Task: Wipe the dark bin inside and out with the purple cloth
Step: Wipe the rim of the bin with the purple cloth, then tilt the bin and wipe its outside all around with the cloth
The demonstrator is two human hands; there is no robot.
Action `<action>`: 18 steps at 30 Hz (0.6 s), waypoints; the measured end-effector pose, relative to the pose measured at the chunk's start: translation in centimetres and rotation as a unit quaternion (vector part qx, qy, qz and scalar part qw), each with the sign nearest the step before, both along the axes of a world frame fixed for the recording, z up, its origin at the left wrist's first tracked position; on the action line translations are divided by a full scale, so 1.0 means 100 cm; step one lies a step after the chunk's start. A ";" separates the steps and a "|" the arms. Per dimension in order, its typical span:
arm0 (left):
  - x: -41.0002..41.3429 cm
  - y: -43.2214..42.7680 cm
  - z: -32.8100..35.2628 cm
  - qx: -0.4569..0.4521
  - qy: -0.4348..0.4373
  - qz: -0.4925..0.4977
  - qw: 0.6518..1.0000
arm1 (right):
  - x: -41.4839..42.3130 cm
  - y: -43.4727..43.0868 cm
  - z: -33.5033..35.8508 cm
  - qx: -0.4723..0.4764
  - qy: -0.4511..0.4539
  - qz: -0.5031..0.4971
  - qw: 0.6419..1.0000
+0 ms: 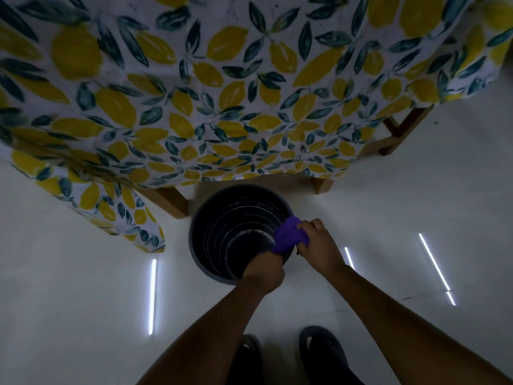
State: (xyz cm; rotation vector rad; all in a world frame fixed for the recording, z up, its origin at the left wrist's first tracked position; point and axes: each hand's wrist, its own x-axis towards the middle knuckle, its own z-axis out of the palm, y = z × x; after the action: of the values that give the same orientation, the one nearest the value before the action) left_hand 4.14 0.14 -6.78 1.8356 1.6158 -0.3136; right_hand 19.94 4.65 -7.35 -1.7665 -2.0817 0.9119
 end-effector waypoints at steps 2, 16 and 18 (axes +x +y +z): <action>-0.008 0.008 0.009 0.035 0.009 0.005 0.999 | -0.004 0.008 0.011 0.013 0.024 -0.036 0.999; -0.049 0.041 0.025 0.104 -0.174 0.210 0.956 | -0.001 0.034 0.057 0.070 0.121 -0.209 0.968; -0.050 0.038 0.022 0.100 -0.215 0.238 0.942 | 0.003 0.034 0.060 0.057 0.148 -0.233 0.959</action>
State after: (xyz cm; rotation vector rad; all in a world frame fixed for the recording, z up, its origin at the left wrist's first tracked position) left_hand -0.88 3.95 -4.54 1.4491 1.7429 0.4518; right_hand 20.22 8.07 -1.31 -1.8128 -1.4178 0.8324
